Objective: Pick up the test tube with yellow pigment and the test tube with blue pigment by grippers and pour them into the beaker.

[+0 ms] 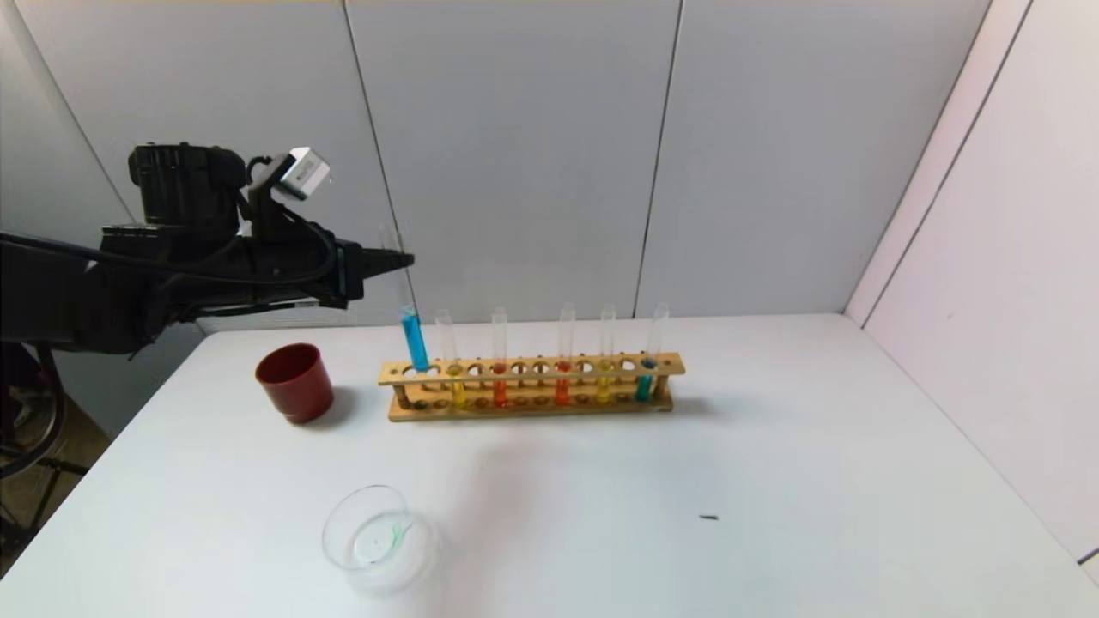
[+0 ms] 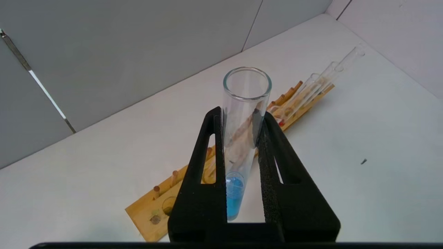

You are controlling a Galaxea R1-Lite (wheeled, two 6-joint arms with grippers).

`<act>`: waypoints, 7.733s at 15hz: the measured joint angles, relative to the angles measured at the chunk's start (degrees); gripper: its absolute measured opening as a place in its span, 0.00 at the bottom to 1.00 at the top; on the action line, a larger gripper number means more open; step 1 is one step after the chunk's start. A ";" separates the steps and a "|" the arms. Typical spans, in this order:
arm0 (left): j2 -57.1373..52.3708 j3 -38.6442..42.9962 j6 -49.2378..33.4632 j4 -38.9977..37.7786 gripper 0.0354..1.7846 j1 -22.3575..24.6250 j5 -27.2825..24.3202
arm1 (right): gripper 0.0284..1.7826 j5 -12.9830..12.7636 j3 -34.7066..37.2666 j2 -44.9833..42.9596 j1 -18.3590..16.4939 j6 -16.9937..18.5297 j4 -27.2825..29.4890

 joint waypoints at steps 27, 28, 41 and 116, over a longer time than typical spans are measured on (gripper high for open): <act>-21.44 20.30 32.60 27.81 0.17 1.41 11.62 | 0.98 0.00 0.00 0.00 -0.05 0.00 0.00; -21.75 21.65 34.67 27.81 0.17 1.38 13.59 | 0.98 -0.02 0.00 0.00 -0.05 -0.02 0.00; -20.09 27.08 45.45 27.72 0.17 -1.84 25.97 | 0.98 0.00 0.00 0.00 -0.02 0.00 0.00; 2.54 24.26 61.46 26.26 0.17 -26.47 78.08 | 0.98 0.00 0.00 0.00 -0.02 -0.02 0.00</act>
